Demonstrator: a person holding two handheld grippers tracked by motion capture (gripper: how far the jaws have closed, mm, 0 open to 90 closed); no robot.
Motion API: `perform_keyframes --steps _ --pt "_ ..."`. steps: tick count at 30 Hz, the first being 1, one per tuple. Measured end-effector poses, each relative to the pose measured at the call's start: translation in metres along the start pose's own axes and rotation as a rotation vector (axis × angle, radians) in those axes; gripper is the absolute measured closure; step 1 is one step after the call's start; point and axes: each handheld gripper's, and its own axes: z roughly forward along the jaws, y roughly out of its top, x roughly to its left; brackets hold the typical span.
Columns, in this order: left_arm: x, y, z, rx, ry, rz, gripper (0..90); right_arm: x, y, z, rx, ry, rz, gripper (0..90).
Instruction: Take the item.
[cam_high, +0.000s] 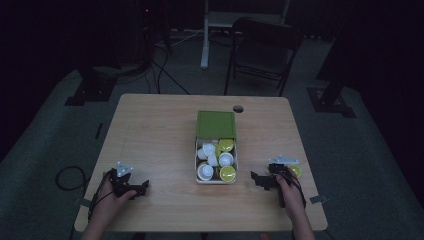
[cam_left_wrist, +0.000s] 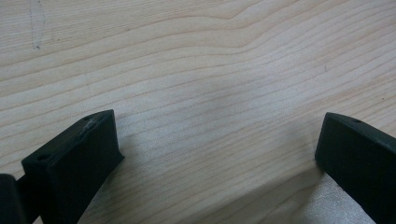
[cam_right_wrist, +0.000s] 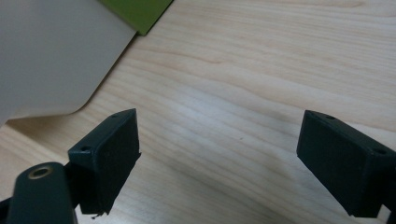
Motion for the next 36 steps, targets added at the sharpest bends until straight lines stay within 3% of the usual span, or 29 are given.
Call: perform_keyframes --steps 9,18,23,27,36 --pt "0.000 0.000 0.000 0.000 0.000 0.000 0.1 0.011 -0.005 0.003 0.038 0.089 -0.105 12.8" --pt "0.000 0.000 0.000 0.001 0.000 0.001 0.1 0.021 -0.009 0.009 0.073 0.135 -0.177 12.8" --pt "0.000 0.000 0.000 0.001 0.000 0.002 0.1 0.022 -0.010 0.010 0.070 0.134 -0.188 12.5" --pt "0.000 0.000 0.000 0.000 0.000 0.000 0.1 0.025 -0.015 0.014 0.039 0.097 -0.261 10.6" --pt "0.000 0.000 0.000 0.001 -0.001 0.001 0.1 0.025 -0.016 0.015 0.023 0.100 -0.258 10.6"
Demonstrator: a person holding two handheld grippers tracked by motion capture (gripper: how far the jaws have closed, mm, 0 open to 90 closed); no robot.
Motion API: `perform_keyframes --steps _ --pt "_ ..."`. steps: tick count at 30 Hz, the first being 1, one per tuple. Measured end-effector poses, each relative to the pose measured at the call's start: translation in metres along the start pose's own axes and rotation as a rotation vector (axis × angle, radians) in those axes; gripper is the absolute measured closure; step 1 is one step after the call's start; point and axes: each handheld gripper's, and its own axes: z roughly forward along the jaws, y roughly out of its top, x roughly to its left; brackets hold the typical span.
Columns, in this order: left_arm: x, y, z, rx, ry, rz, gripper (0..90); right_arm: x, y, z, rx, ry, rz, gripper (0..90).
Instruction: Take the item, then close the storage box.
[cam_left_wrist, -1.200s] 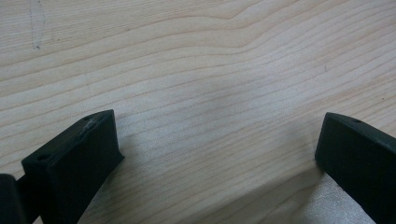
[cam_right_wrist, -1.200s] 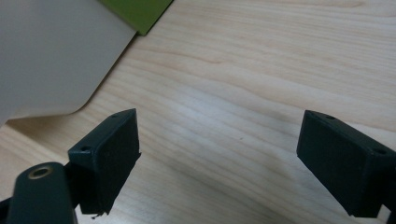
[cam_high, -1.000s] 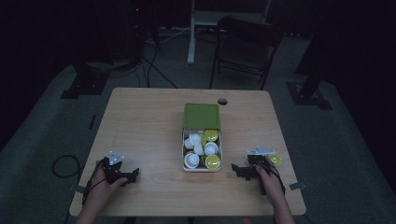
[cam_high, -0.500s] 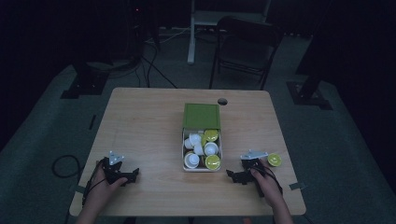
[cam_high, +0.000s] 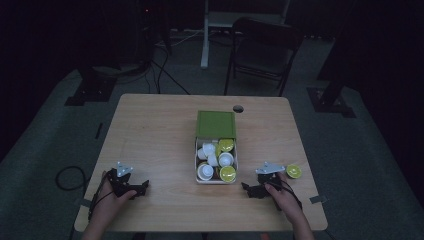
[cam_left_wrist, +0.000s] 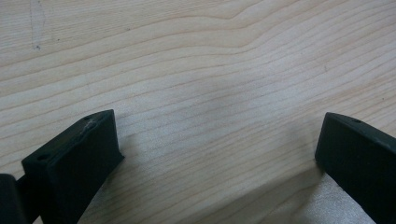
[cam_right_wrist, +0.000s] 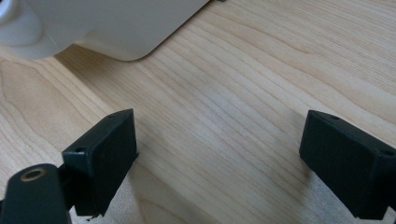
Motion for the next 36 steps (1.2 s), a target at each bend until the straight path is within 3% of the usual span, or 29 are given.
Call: perform_keyframes --steps 21,27,36 --pt "0.000 0.000 0.000 0.002 -0.002 0.003 0.1 0.000 0.000 0.000 0.000 0.000 0.000 10.6" --pt "-0.001 -0.001 -0.001 -0.001 -0.038 0.045 0.3 0.000 0.000 0.000 0.001 0.000 0.000 10.6" --pt "-0.019 0.001 0.000 0.006 -0.104 0.120 0.3 0.000 0.000 0.000 0.001 -0.001 0.001 10.6"
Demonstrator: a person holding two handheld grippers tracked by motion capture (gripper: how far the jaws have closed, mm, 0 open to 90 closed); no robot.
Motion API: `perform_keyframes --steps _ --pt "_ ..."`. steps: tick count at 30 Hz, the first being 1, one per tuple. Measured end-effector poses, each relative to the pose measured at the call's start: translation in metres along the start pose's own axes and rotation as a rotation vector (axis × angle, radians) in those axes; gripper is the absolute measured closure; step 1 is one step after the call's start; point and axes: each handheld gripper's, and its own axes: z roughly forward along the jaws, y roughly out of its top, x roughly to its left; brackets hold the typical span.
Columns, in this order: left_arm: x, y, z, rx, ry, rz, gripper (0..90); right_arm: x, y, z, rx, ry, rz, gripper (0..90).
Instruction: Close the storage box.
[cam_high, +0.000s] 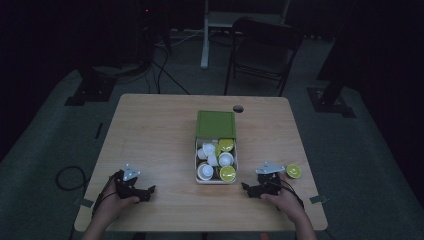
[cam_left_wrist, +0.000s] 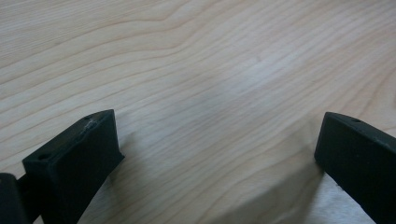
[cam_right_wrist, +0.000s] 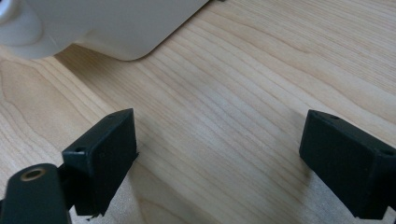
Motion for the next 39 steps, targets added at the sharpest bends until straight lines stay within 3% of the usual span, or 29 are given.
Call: perform_keyframes --steps 6,10,13,17,25,33,36,39 --pt "-0.015 0.007 0.001 0.014 -0.019 0.098 0.3 0.001 -0.001 -0.001 0.000 -0.008 0.008 10.6" --pt "-0.020 0.010 0.001 0.007 -0.031 0.115 0.3 0.002 -0.002 -0.002 -0.001 -0.009 0.012 10.6" --pt "-0.034 0.017 0.003 -0.005 -0.084 0.159 0.3 0.000 -0.002 -0.003 -0.004 -0.001 0.020 10.6" --pt "-0.044 0.022 0.006 -0.010 -0.109 0.196 0.3 0.000 -0.003 -0.005 0.002 -0.003 0.033 10.7" --pt "-0.053 0.030 0.008 -0.036 -0.144 0.217 0.3 0.004 0.003 -0.013 -0.019 0.015 0.015 10.7" --pt "-0.062 0.039 0.004 -0.128 -0.193 0.249 0.3 0.012 0.011 -0.021 -0.056 0.064 -0.025 10.7" --pt "-0.065 0.042 0.004 -0.140 -0.209 0.259 0.3 0.014 0.012 -0.024 -0.077 0.105 -0.024 10.7" --pt "-0.068 0.044 0.006 -0.148 -0.218 0.268 0.3 0.015 0.014 -0.026 -0.090 0.115 -0.025 10.7"
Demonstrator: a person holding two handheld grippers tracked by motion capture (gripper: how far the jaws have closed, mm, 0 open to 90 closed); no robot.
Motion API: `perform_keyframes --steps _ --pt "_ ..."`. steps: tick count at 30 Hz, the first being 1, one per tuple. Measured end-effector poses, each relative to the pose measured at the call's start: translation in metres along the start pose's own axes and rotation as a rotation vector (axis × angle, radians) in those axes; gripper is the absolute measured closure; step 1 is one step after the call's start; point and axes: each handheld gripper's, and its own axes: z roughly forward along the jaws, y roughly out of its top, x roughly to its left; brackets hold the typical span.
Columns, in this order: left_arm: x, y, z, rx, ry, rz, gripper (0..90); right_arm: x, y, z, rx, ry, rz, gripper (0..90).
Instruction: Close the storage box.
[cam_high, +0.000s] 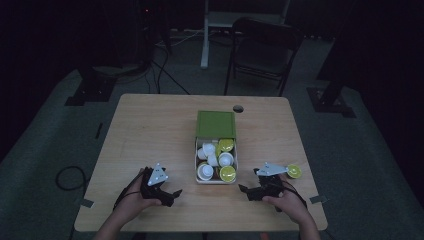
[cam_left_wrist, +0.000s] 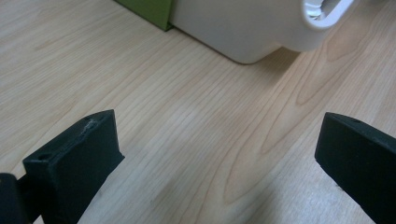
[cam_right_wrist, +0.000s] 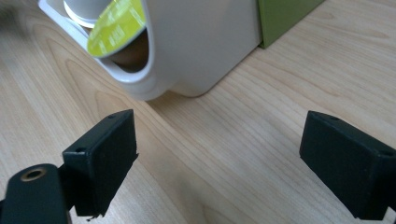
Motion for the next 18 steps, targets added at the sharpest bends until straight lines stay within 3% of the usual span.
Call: perform_keyframes --steps 11,18 --pt "-0.003 0.014 0.006 -0.086 -0.025 0.000 0.3 0.001 0.012 -0.006 -0.101 0.029 0.023 10.7" --pt "-0.002 0.020 0.010 -0.123 -0.040 0.006 0.4 0.000 0.020 -0.004 -0.110 0.031 0.028 10.7"
